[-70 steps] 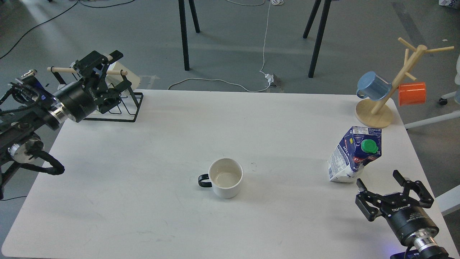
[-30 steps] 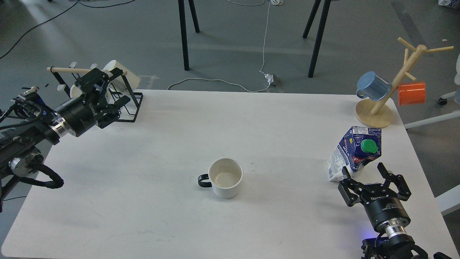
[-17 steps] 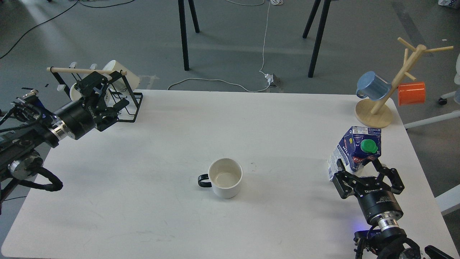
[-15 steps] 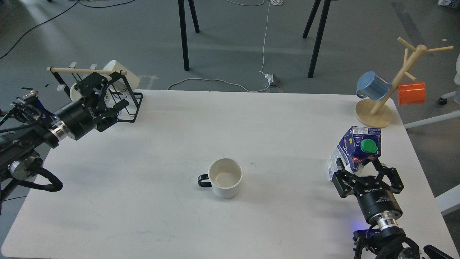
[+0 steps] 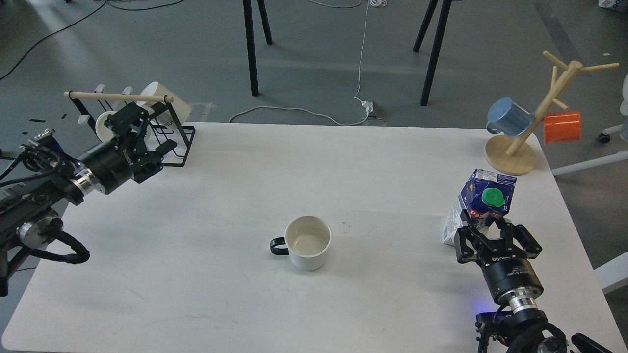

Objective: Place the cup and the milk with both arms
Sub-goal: 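Slide the milk carton with the right gripper next to the white mug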

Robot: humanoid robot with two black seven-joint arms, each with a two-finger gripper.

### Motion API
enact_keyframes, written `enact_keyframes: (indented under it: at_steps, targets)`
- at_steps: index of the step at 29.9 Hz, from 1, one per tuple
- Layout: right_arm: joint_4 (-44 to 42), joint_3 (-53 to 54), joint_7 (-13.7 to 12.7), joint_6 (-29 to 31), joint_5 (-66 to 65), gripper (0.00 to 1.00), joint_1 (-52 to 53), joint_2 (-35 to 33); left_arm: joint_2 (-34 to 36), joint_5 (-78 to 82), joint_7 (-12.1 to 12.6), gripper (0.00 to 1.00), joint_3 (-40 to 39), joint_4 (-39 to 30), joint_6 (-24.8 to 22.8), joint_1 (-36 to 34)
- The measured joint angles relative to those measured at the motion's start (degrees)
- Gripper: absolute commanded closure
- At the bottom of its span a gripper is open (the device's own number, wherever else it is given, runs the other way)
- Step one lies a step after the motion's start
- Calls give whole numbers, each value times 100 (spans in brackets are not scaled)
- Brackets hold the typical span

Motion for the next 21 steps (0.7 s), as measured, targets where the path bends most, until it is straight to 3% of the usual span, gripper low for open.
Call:
enact_keyframes:
  at_steps: [21]
  targets:
    - [714,-357,1,0,-724,62,-56,138,-1,0,0,1,1,126,0,9]
